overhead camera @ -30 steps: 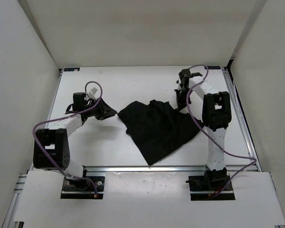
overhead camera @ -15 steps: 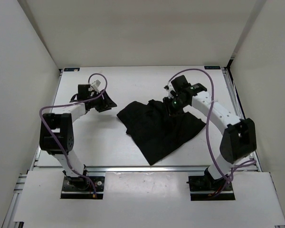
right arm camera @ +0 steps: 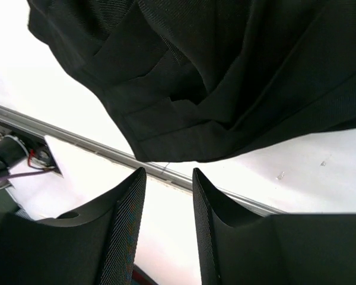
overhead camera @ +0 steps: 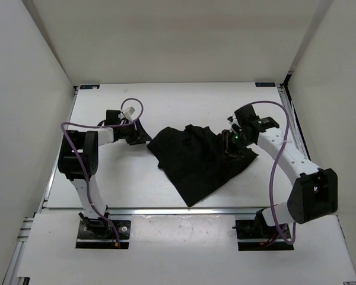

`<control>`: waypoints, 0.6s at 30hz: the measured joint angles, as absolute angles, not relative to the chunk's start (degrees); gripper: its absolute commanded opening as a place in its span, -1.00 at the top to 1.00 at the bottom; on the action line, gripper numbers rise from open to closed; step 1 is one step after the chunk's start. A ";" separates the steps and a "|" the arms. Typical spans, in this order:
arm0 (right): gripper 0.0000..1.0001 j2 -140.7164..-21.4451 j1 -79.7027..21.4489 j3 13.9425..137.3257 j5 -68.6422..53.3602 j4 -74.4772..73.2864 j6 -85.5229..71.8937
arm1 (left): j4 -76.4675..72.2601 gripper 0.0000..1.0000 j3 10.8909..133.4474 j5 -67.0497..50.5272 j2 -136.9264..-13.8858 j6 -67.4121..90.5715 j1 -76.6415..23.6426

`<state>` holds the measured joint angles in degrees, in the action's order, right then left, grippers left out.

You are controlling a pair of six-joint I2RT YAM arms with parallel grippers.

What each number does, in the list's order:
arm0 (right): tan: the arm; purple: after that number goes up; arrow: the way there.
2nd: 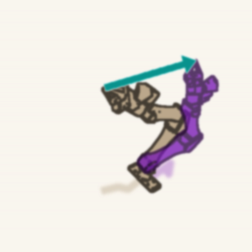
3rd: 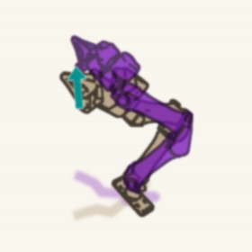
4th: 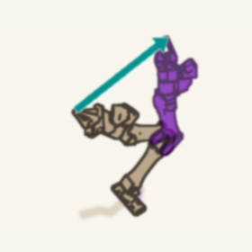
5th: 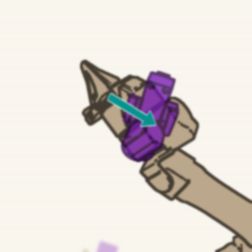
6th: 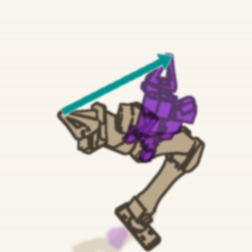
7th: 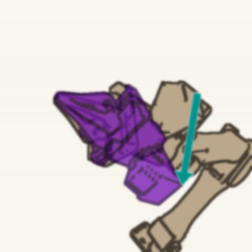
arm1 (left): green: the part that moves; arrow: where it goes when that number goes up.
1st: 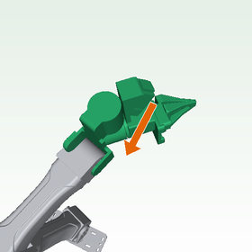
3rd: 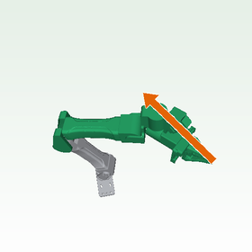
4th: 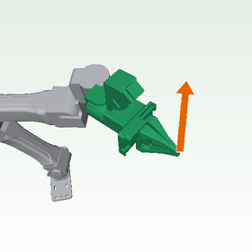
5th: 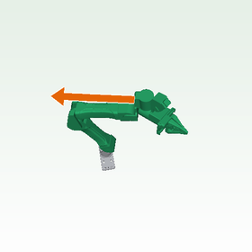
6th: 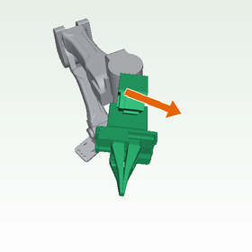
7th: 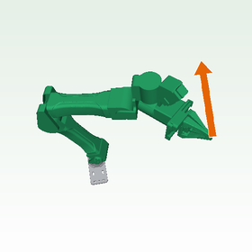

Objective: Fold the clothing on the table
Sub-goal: Flatten the skirt out

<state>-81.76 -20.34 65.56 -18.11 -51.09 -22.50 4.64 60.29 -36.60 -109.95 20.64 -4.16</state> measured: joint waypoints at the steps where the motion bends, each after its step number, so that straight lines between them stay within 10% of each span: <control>1: 0.16 -81.23 -20.16 65.41 -18.13 -51.20 -22.74 | 3.49 -0.14 59.11 -37.47 -109.58 21.02 -4.14; 18: 0.11 -80.40 -21.76 57.01 -15.97 -54.06 -26.02 | 0.03 -0.30 39.94 -45.10 -93.97 28.71 -3.90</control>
